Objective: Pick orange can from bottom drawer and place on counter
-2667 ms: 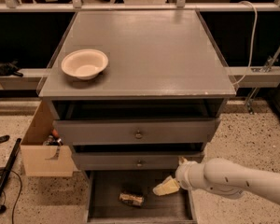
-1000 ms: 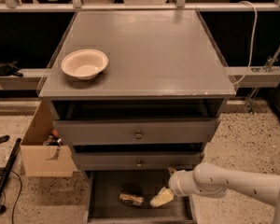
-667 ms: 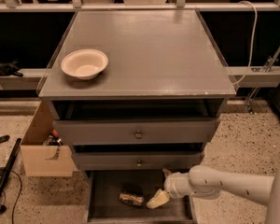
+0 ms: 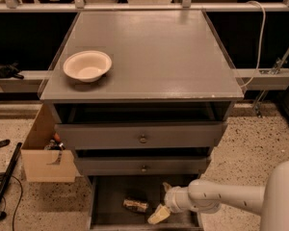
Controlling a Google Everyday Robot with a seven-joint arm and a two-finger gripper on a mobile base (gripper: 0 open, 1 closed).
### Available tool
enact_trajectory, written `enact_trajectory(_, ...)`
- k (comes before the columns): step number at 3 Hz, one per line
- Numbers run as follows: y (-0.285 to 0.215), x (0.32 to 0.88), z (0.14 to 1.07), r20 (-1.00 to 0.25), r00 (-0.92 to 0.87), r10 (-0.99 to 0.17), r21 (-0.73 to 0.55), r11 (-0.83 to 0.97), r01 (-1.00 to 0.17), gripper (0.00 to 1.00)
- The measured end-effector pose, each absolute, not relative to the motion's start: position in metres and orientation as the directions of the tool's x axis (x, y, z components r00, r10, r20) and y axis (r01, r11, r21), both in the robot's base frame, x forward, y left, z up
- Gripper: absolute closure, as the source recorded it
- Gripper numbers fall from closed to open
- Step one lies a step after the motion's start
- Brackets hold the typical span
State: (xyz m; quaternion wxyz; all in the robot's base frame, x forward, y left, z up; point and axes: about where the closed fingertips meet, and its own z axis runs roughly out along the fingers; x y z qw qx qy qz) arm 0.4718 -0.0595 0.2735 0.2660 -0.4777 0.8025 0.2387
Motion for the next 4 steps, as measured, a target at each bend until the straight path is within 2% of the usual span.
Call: enact_trajectory(4,-0.018,0.48,0.209,-0.647,-0.397,-0.65,0.191,0.366,-0.911,0.0)
